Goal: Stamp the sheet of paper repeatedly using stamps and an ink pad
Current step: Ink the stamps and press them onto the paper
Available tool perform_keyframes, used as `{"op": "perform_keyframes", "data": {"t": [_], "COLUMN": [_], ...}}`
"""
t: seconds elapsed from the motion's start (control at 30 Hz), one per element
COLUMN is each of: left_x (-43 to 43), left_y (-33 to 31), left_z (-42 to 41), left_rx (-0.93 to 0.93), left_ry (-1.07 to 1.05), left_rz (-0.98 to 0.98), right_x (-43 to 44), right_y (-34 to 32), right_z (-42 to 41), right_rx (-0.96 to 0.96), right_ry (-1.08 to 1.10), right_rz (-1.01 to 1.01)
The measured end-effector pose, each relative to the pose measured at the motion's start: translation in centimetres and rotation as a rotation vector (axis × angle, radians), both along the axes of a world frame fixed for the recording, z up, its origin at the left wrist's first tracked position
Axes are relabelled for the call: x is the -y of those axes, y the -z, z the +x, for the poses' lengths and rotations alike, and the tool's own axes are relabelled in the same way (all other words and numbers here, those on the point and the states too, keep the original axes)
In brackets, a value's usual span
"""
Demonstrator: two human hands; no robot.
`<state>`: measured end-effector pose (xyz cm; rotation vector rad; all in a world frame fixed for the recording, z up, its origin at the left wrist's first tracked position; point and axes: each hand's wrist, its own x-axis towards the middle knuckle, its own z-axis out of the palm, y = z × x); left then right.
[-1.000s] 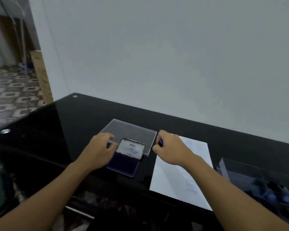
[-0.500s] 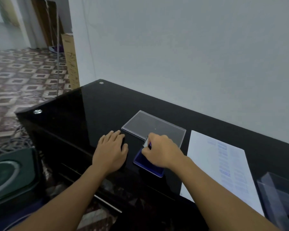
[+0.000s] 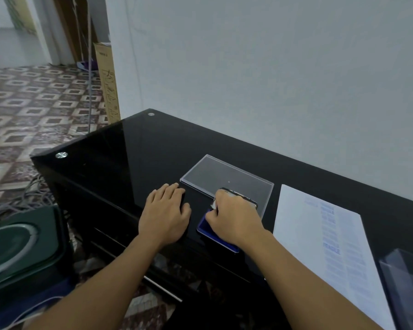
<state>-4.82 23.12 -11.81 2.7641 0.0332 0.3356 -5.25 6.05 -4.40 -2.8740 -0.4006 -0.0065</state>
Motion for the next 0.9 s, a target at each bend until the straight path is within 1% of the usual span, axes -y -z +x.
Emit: {"op": "perform_keyframes", "data": {"t": [0.27, 0.57, 0.77, 0.9], "left_x": [0.0, 0.1, 0.1, 0.1], "left_y": [0.3, 0.4, 0.4, 0.5], "left_z": [0.2, 0.2, 0.2, 0.2], "left_rx": [0.017, 0.033, 0.041, 0.040], "left_ry": [-0.023, -0.032, -0.026, -0.026], "left_rz": [-0.003, 0.003, 0.003, 0.004], "right_x": [-0.3, -0.4, -0.1, -0.1], "right_y": [0.9, 0.8, 1.4, 1.9], "right_z": [-0.3, 0.3, -0.3, -0.4], "right_rx": [0.017, -0.011, 0.049, 0.057], "right_ry": [0.029, 0.030, 0.001, -0.006], "right_rz": [0.012, 0.061, 0.044, 0.036]}}
